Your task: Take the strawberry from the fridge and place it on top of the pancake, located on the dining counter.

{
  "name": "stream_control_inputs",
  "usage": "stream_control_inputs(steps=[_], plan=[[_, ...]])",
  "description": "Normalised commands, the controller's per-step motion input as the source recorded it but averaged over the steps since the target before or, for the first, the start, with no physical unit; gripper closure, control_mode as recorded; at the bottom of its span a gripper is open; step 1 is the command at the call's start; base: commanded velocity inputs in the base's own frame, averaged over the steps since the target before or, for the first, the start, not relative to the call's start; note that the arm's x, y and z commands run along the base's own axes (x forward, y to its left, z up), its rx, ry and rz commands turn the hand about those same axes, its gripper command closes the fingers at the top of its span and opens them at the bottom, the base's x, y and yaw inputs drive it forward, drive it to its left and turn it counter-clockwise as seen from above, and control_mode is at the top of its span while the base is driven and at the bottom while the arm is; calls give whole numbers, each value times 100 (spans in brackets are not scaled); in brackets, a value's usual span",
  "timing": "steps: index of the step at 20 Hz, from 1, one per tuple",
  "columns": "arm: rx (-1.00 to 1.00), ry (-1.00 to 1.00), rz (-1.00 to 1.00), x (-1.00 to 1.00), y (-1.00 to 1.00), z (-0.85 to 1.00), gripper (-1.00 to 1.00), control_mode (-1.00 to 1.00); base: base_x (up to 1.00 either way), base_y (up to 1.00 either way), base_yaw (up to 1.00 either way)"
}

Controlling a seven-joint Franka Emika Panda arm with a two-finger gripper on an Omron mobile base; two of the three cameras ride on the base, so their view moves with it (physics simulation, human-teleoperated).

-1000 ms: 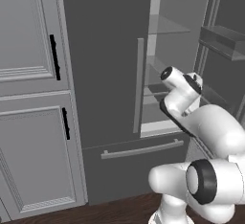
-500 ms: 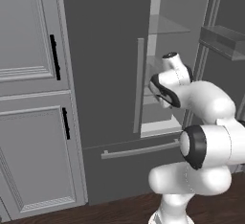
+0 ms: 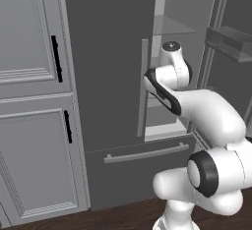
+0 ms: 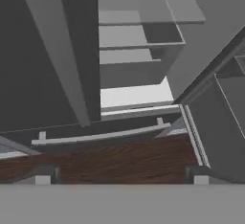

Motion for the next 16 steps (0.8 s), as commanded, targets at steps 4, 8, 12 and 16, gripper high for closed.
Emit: stream_control_inputs(steps=[4,8,12,16], plan=[[0,-86,-1,31,54,74,-100,-100,0,0,0],[10,-4,4,78,8,50,-100,-100,0,0,0],[9,-3,1,74,0,-11,-100,-100,0,0,0],[1,-20,6,63,13,-28,-100,-100,0,0,0]])
